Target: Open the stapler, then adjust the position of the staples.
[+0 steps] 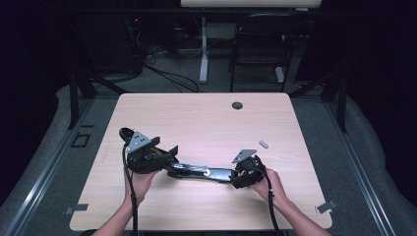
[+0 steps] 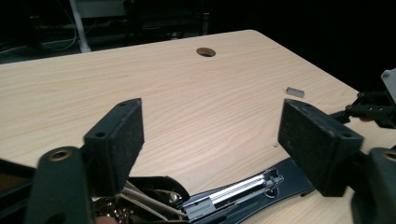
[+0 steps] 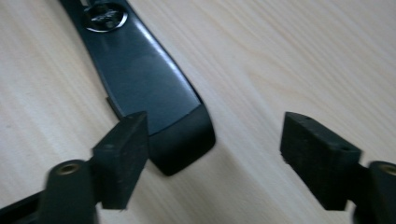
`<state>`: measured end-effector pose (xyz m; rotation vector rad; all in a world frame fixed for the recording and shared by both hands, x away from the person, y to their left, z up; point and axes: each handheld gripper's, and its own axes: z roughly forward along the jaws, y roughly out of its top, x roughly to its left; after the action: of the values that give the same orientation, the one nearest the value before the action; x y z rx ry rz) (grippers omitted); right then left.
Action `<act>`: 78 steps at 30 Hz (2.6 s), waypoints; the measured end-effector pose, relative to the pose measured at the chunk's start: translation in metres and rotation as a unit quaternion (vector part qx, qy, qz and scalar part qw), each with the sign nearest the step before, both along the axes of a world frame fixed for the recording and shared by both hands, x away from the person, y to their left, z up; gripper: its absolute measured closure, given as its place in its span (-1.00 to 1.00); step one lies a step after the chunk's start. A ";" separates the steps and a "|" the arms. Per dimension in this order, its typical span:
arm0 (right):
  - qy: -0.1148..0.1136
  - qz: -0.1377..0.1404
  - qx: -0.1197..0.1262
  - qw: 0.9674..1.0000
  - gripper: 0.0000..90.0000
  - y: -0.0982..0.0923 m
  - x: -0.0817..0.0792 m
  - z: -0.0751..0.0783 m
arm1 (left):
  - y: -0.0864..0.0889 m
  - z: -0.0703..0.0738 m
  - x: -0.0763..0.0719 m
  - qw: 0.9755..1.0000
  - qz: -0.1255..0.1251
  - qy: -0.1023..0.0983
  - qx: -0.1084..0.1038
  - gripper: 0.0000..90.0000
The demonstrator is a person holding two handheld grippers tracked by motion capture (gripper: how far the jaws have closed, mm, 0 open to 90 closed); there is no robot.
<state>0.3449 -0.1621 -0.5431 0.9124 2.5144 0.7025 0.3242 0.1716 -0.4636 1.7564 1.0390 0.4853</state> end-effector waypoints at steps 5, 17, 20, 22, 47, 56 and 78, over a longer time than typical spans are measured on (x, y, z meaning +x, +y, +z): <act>-0.003 -0.009 0.020 1.000 -0.79 -0.006 0.002 0.009 | 0.000 0.003 -0.007 1.000 -0.001 -0.005 0.003 -0.67; -0.039 0.005 0.007 0.999 -1.00 -0.013 0.007 0.020 | 0.008 0.002 -0.021 0.999 -0.020 0.026 0.006 -0.99; -0.014 -0.011 0.012 1.000 -1.00 -0.020 0.010 0.023 | 0.008 0.004 -0.025 1.000 -0.018 0.020 0.002 -1.00; 0.008 -0.027 0.030 0.999 -1.00 -0.028 0.014 0.027 | 0.009 0.004 -0.028 1.000 -0.015 0.017 0.003 -1.00; 0.074 -0.079 0.080 0.991 -1.00 -0.064 0.032 0.030 | 0.055 0.003 -0.027 0.993 0.112 0.014 -0.020 -1.00; 0.079 -0.080 0.076 0.991 -0.97 -0.065 0.036 0.030 | 0.067 -0.008 -0.010 0.990 0.128 0.040 -0.038 -1.00; 0.089 -0.087 0.064 0.990 -0.69 -0.067 0.041 0.033 | 0.072 -0.014 0.001 0.987 0.148 0.014 -0.063 0.35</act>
<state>0.3861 -0.2290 -0.5106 1.2748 2.5231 0.7642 0.3252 0.2441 -0.4776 1.5070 1.3312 0.5669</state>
